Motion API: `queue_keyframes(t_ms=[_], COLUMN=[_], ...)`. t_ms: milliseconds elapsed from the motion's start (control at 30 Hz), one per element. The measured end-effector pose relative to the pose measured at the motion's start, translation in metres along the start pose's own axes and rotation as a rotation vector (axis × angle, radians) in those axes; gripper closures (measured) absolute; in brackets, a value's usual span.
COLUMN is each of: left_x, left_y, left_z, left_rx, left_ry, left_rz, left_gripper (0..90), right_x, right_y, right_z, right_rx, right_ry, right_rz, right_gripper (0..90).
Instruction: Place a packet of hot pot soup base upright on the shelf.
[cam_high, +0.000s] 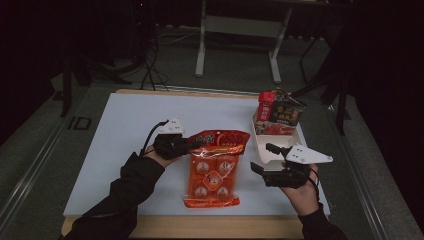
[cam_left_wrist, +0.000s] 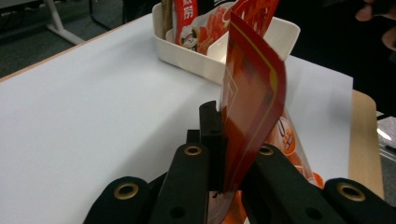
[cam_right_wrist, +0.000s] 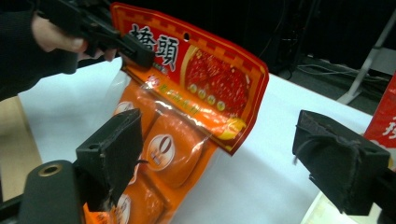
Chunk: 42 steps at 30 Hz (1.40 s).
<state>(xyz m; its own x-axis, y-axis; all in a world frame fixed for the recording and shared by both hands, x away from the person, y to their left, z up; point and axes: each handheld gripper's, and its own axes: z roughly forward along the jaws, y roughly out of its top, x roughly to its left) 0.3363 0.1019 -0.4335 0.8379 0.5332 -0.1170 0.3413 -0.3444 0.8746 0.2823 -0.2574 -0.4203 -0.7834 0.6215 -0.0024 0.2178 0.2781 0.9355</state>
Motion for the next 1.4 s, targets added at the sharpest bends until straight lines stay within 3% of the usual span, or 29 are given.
queue_keyframes(t_ms=[200, 433, 500, 667, 800, 1000, 1100, 1233, 1333, 1400], left_x=[-0.006, -0.014, -0.016, -0.021, -0.023, -0.027, -0.028, -0.028, -0.029, -0.031], left_y=[0.003, 0.005, 0.006, 0.008, 0.008, 0.008, 0.009, 0.009, 0.009, 0.011], left_z=[-0.004, -0.008, -0.010, -0.011, -0.011, -0.011, -0.011, -0.012, -0.015, -0.019], left_rx=[-0.019, -0.049, -0.067, -0.092, -0.102, -0.112, -0.113, -0.106, -0.107, -0.113], left_ry=[-0.025, -0.061, -0.089, -0.121, -0.130, -0.130, -0.131, -0.127, -0.138, -0.142], left_rz=[0.031, 0.049, 0.056, 0.051, 0.053, 0.054, 0.053, 0.038, 0.042, 0.041], left_gripper=[89.9, 90.0, 90.0, 90.0, 90.0, 89.9, 89.9, 89.9, 89.8, 89.7], right_x=[-0.002, -0.005, -0.005, -0.011, -0.012, -0.011, -0.008, -0.007, -0.003, -0.002], right_y=[0.004, 0.004, 0.004, 0.002, 0.000, -0.003, -0.002, 0.000, 0.005, 0.008], right_z=[0.012, 0.027, 0.029, 0.036, 0.039, 0.043, 0.046, 0.045, 0.042, 0.038], right_rx=[-0.011, 0.010, 0.015, 0.030, 0.051, 0.059, 0.066, 0.077, 0.097, 0.099], right_ry=[0.021, 0.063, 0.074, 0.058, 0.091, 0.144, 0.166, 0.237, 0.245, 0.266], right_rz=[0.010, 0.026, 0.025, 0.034, 0.019, 0.008, -0.005, 0.007, -0.014, -0.002], right_gripper=[9.7, 10.0, 13.0, 15.2, 25.6, 52.6, 61.1, 89.8, 90.0, 90.0])
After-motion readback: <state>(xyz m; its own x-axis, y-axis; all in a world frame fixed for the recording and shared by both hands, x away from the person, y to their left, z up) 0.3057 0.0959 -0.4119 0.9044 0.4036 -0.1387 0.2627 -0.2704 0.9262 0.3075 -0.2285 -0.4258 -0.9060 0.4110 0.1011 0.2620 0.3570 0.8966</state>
